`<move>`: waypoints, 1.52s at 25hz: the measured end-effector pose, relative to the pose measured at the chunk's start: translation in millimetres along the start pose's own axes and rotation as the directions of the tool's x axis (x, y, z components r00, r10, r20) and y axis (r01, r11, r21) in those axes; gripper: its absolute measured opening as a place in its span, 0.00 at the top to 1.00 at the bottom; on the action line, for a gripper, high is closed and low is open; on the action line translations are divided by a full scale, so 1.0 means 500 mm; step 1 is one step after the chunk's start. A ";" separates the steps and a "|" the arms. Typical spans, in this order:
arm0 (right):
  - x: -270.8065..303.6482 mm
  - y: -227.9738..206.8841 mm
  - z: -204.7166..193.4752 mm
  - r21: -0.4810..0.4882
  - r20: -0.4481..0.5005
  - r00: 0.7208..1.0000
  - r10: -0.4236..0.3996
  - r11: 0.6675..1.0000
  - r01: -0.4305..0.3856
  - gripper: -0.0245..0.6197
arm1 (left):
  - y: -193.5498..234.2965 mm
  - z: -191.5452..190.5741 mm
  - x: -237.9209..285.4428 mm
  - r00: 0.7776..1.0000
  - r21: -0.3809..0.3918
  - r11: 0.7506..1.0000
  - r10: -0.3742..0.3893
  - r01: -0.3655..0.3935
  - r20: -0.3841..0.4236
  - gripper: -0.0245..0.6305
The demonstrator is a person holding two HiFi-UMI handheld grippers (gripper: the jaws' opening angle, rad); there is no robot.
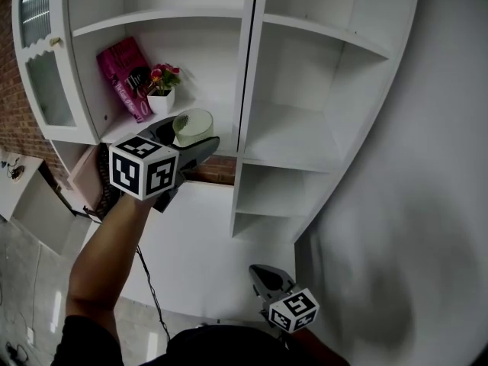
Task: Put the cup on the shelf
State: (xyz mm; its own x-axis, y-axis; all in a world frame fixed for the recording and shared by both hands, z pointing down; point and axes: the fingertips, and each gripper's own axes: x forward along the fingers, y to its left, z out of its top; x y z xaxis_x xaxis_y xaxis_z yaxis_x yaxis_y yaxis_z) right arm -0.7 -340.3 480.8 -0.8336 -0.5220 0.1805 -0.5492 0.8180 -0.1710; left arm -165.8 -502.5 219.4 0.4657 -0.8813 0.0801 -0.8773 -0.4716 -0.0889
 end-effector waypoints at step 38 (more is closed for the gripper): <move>0.003 -0.046 -0.011 0.028 -0.012 0.998 -0.053 0.998 0.054 0.95 | 0.184 -0.048 0.162 0.982 -0.046 0.990 0.124 -0.131 -0.143 0.38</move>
State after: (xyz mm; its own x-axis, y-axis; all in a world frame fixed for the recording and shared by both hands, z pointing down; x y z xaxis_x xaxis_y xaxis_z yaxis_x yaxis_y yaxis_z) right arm 11.1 -358.6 490.1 -0.8024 -0.5620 0.2011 -0.5946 0.7816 -0.1883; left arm -211.5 -616.6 241.3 0.3322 -0.9197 0.2092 -0.9353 -0.3499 -0.0531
